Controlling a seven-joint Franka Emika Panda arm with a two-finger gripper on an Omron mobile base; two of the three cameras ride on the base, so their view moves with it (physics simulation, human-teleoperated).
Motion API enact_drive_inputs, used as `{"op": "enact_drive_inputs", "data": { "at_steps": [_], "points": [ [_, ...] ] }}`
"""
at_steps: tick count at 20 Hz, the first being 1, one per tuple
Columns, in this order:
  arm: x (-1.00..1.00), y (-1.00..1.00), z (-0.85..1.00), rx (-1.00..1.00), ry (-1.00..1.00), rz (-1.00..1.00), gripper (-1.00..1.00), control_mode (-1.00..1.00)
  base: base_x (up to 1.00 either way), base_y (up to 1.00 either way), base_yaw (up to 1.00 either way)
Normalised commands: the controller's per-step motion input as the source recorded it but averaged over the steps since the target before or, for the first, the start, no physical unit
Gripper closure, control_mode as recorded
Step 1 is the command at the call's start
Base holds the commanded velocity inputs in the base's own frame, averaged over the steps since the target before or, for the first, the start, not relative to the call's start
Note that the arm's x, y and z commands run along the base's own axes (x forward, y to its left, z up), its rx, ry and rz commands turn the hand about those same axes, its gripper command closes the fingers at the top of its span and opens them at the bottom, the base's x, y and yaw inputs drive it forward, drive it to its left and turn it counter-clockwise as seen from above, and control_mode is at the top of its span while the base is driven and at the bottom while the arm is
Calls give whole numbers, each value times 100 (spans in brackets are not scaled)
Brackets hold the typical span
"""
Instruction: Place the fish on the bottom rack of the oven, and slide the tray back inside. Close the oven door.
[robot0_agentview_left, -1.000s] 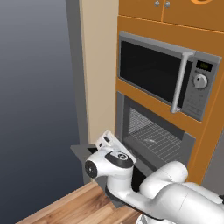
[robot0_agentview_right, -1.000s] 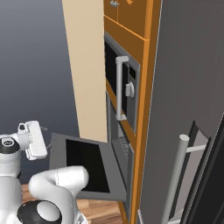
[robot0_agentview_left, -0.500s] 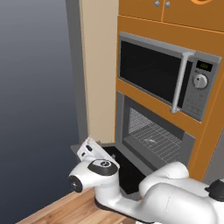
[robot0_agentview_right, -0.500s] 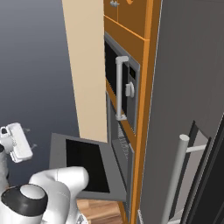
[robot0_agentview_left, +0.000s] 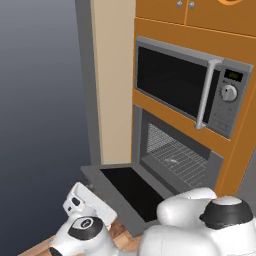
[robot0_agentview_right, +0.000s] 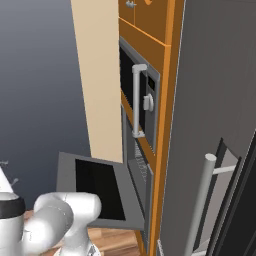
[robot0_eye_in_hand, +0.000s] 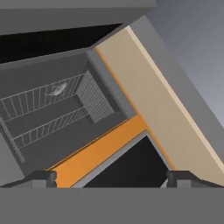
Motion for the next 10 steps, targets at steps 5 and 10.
{"op": "enact_drive_inputs", "data": {
  "at_steps": [5,10],
  "points": [
    [-60,66,-46,-6,-16,0,-100,-100,0,0,0],
    [6,8,-73,1,3,-4,-100,-100,0,0,0]
  ]
}}
